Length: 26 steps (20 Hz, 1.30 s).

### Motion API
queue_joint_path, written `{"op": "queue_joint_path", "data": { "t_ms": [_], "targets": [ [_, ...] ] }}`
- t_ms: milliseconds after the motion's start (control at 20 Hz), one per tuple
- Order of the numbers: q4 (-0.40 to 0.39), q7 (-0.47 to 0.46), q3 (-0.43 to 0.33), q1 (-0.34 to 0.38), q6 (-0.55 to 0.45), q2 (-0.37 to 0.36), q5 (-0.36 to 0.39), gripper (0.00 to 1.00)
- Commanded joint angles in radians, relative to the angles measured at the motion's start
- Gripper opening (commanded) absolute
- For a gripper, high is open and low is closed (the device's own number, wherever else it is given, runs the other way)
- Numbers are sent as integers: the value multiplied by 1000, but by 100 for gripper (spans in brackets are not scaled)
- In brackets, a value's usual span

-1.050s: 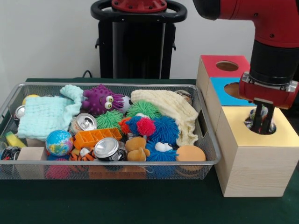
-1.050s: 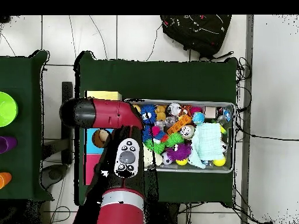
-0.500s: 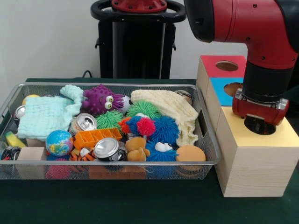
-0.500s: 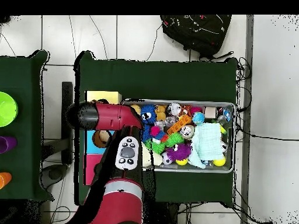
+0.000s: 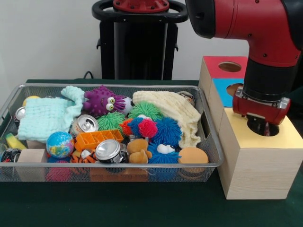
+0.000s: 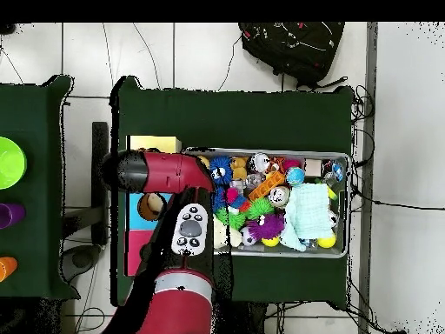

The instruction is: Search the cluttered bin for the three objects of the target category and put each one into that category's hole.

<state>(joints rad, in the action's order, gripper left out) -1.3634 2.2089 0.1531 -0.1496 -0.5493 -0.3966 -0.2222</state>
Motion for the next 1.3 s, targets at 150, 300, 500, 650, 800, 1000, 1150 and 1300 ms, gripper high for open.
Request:
{"op": "queue_joint_path", "data": {
  "t_ms": [150, 300, 500, 650, 800, 1000, 1150, 1300],
  "targets": [
    [106, 78, 63, -5, -389, -74, 61, 0],
    [114, 85, 47, 3, -288, -19, 57, 0],
    [119, 61, 10, 34, -135, 67, 63, 0],
    [109, 49, -1, 39, -97, 75, 72, 0],
    [107, 54, -15, 41, -60, 93, 63, 0],
    [117, 105, 16, 15, -73, 96, 47, 100],
    [115, 152, 37, -1, -134, 77, 22, 100],
    [118, 171, 61, -20, -211, 41, 15, 100]
  ]
}}
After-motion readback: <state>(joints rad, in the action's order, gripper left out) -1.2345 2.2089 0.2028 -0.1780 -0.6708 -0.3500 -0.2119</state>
